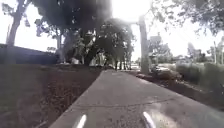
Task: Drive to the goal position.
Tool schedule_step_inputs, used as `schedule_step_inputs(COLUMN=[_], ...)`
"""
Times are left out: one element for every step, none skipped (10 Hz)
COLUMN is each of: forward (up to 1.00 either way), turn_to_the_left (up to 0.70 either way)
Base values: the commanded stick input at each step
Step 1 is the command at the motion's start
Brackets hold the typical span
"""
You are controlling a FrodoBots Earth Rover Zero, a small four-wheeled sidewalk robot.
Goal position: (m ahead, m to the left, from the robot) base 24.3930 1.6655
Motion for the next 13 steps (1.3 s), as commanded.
schedule_step_inputs(forward=[0.85,0.85,0.85,0.85,0.85,0.85,0.85,0.85,0.85,0.85,0.85,0.85,0.85], turn_to_the_left=[0.00,0.00,0.00,0.00,0.00,0.00,0.00,0.00,0.00,0.00,0.00,0.00,0.00])
